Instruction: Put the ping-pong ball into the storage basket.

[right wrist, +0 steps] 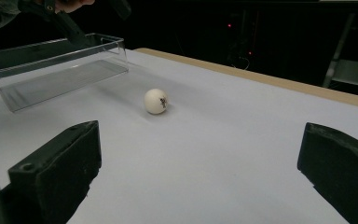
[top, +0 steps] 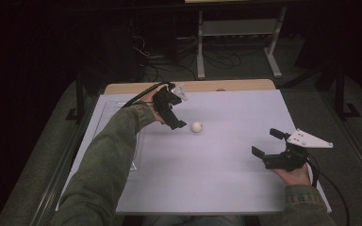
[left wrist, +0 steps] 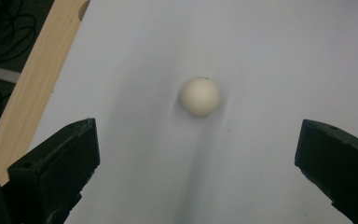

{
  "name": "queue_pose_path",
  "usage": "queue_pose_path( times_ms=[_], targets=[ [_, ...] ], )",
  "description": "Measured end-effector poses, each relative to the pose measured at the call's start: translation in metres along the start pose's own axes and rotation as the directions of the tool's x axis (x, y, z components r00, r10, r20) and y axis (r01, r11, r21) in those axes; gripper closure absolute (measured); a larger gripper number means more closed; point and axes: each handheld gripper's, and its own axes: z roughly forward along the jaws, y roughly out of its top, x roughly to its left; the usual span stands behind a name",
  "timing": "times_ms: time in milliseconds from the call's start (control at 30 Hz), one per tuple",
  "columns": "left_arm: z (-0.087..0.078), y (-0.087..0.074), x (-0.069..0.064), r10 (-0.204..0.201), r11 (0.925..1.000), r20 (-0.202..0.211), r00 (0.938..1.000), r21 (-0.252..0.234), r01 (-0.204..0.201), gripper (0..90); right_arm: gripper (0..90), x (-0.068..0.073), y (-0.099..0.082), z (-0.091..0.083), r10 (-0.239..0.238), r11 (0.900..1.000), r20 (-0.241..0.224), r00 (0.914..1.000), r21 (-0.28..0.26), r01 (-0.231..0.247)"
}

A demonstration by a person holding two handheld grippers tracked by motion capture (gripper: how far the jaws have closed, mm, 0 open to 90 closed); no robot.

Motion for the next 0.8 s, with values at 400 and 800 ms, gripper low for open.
queue_pose_path(
  times_ms=[400, 800],
  targets=[
    [0.011, 0.004, 0.002, 0.004, 0.9996, 0.028, 0.9996, 0.029, -0.005, 0.0, 0.0, 0.0, 0.0, -0.001, 0.001, 1.0, -0.001, 1.0, 0.0, -0.001],
    [0.024, 0.006, 0.004, 0.002, 0.9983, 0.043, 0.9991, 0.059, -0.005, 0.0, 0.0, 0.0, 0.0, -0.001, 0.002, 1.0, -0.002, 1.0, -0.001, -0.002]
  ],
)
